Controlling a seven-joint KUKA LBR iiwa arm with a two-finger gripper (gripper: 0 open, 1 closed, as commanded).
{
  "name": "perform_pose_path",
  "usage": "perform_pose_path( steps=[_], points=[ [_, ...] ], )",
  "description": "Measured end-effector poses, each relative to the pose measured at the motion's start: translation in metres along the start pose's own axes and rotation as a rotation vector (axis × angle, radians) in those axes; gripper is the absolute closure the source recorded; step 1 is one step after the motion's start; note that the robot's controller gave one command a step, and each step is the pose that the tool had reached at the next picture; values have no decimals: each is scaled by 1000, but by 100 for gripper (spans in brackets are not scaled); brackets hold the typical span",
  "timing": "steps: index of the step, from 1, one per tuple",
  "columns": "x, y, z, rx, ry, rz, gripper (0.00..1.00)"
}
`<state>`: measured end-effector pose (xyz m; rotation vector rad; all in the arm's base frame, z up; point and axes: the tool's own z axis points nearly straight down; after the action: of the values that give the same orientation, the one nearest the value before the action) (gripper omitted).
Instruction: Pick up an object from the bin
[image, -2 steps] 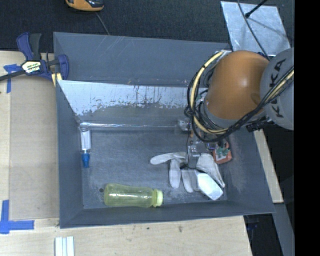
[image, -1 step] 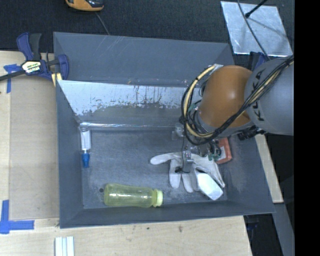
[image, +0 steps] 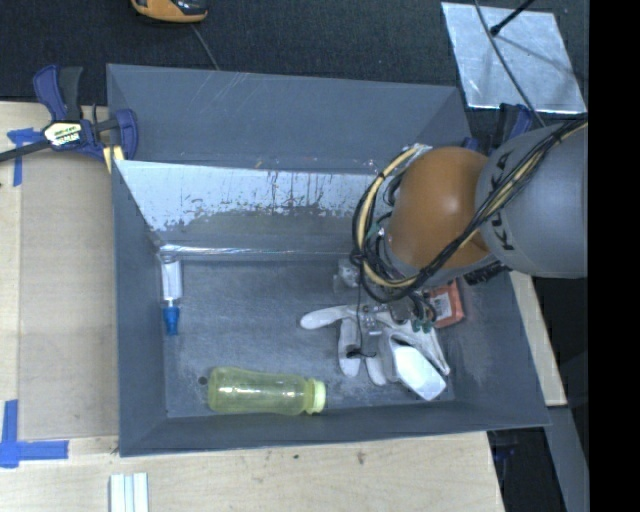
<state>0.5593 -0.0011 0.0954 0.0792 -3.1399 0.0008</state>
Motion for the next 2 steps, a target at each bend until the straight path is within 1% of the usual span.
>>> perform_pose_path(
  steps=[1, 2],
  points=[
    [14, -5, 23, -1, -4, 87, 100],
    [14, -5, 23, -1, -4, 87, 100]
  ],
)
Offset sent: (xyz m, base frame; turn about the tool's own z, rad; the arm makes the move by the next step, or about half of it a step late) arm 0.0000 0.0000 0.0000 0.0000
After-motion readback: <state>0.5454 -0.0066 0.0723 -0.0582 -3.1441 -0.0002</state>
